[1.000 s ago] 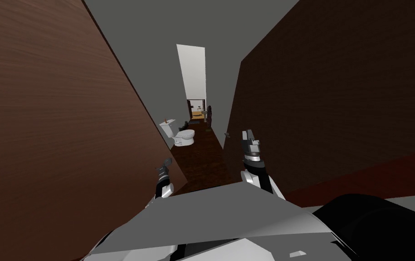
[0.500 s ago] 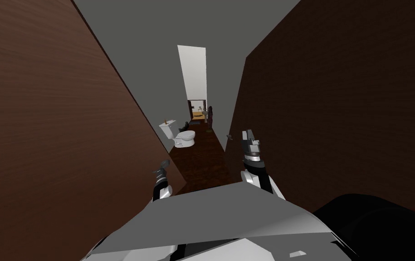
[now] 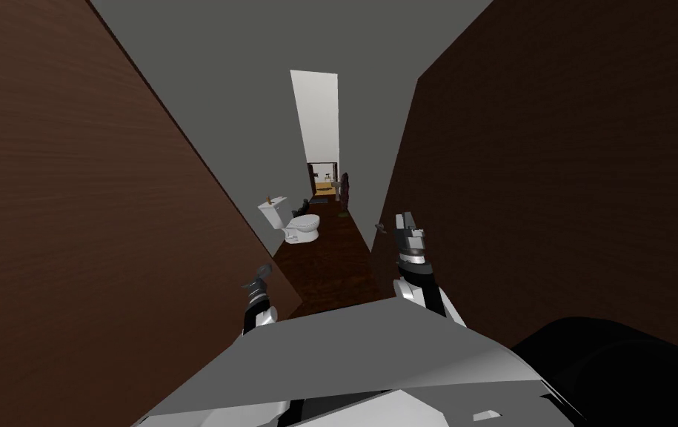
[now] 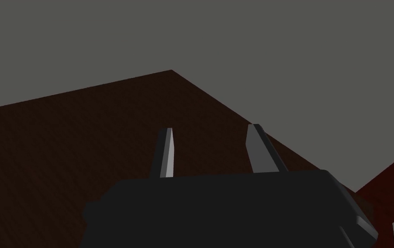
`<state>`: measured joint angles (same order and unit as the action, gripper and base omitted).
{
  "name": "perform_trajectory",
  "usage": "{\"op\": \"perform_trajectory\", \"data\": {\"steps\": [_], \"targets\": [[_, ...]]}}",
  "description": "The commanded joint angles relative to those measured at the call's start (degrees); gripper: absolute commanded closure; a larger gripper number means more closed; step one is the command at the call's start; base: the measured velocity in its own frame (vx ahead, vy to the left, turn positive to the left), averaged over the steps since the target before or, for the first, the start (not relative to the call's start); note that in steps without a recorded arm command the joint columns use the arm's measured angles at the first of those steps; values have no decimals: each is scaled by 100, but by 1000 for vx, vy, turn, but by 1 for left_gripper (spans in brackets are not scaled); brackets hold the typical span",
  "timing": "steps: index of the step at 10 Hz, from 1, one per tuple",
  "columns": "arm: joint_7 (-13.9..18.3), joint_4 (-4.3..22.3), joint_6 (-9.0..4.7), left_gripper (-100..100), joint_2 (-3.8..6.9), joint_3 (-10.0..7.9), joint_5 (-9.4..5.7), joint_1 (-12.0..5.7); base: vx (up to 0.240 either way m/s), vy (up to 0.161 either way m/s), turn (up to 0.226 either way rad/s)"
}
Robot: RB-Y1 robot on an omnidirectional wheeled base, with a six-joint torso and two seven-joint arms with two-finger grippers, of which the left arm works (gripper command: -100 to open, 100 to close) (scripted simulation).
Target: Push the door open
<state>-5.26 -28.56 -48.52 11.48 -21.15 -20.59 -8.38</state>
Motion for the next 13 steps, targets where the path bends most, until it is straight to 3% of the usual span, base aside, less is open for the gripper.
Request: {"op": "perform_trajectory", "data": {"steps": [1,7,8,9,13], "targets": [[25,98,-61,100,68,-75,-73,27,141,30,14],[46,-21,-51,100,199,-321,-316,307,173,19,29],[46,-283,-51,100,199,-321,-316,307,139,12,59],[52,-57,-48,100,240,-397,-391,393,160,17,3],[67,-140,-41,100,332,-569,-560,589,193,18,35]]}}
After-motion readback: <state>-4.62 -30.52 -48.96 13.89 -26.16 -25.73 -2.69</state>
